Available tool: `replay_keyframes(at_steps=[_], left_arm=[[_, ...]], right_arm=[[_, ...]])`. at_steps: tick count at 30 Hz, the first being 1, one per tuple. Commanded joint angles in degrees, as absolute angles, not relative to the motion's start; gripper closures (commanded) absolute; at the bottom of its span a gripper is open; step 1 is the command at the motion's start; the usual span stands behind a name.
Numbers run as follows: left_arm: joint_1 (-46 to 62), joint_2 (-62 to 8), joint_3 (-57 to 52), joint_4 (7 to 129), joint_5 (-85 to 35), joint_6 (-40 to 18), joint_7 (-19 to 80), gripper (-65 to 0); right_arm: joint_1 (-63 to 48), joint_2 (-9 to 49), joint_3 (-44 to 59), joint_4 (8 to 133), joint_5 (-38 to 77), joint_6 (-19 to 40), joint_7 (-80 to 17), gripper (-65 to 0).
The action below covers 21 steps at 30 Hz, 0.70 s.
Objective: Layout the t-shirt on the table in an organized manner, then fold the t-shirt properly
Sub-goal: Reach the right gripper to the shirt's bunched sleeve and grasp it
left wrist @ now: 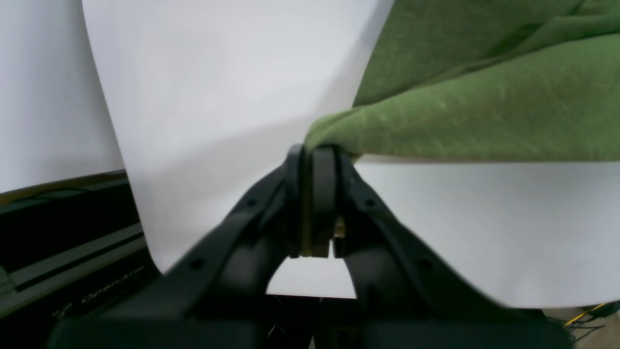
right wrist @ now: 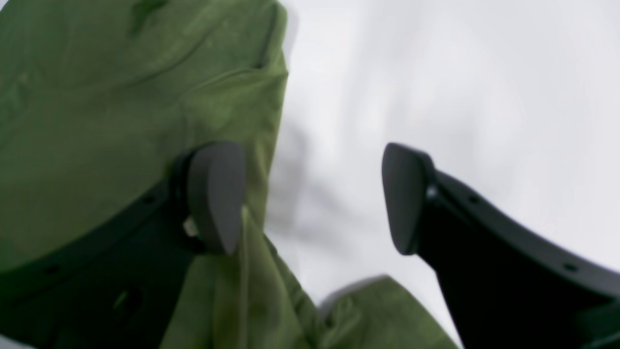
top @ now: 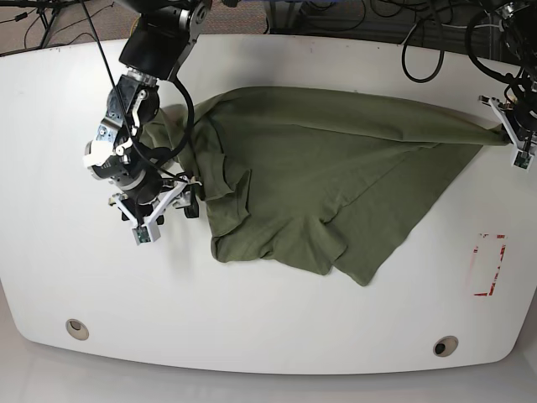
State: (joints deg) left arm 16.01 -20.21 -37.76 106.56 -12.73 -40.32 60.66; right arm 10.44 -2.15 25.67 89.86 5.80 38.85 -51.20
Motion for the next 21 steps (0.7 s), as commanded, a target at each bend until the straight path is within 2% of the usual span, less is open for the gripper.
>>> replay_keyframes(at_steps=[1,21], left_arm=[[15.6,-21.32,-38.37,107.47,-12.79,-40.0,60.09,0.0],[15.6,-21.23,-37.93,107.47,-12.79,-40.0,60.09,0.0]], right_arm=[[14.73,-1.89,25.63,86.37,6.9,38.99,-49.89,-42.5],[27.3,-1.54,25.63,62.99,6.9,38.99,-42.33,-42.5]])
